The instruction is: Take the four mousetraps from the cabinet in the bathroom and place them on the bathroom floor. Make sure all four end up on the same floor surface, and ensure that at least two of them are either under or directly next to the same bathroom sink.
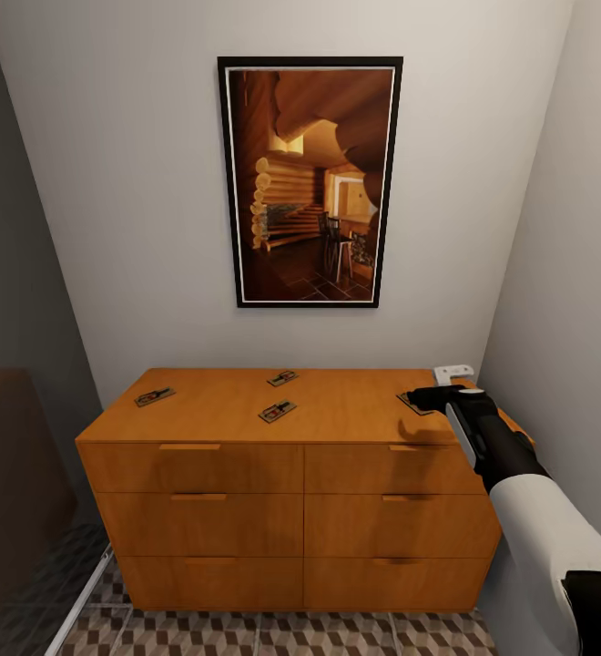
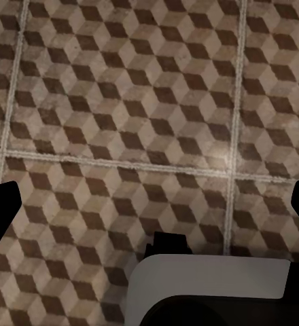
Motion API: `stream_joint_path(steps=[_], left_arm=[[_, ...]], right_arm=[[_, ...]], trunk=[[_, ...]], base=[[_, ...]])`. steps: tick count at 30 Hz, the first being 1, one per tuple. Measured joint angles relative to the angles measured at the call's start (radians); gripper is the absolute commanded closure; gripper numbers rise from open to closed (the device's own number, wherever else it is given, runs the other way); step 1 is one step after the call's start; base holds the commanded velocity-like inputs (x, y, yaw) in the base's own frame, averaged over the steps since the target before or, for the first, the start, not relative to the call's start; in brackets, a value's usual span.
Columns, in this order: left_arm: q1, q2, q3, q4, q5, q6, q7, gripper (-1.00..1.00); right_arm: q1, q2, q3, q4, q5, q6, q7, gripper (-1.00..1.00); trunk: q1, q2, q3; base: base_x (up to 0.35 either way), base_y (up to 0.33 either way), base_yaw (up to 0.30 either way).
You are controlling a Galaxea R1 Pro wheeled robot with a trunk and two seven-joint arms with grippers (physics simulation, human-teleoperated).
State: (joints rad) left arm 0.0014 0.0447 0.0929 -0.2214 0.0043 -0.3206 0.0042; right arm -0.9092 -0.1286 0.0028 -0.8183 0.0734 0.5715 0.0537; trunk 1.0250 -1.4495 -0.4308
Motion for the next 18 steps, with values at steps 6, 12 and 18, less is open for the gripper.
stream_joint_path(steps=[6, 12, 18], left_arm=[[0.000, 0.000, 0.000, 0.001, 0.000, 0.000, 0.000, -1.00], [0.000, 0.000, 0.000, 0.000, 0.000, 0.000, 0.000, -1.00], [0.000, 0.000, 0.000, 0.000, 0.000, 0.000, 0.000, -1.00]], right_arm=[[0.000, 0.000, 0.000, 0.003, 0.000, -0.001, 0.015, -1.00], [0.000, -0.003, -0.001, 0.008, 0.001, -0.001, 0.072, -1.00], [0.000, -0.015, -0.001, 0.010, 0.001, -0.003, 0.084, -1.00]], trunk=[[0.000, 0.000, 0.000], [0.000, 0.000, 0.000], [0.000, 0.000, 0.000]], base=[[0.000, 0.000, 0.000], [0.000, 0.000, 0.000], [0.000, 0.000, 0.000]])
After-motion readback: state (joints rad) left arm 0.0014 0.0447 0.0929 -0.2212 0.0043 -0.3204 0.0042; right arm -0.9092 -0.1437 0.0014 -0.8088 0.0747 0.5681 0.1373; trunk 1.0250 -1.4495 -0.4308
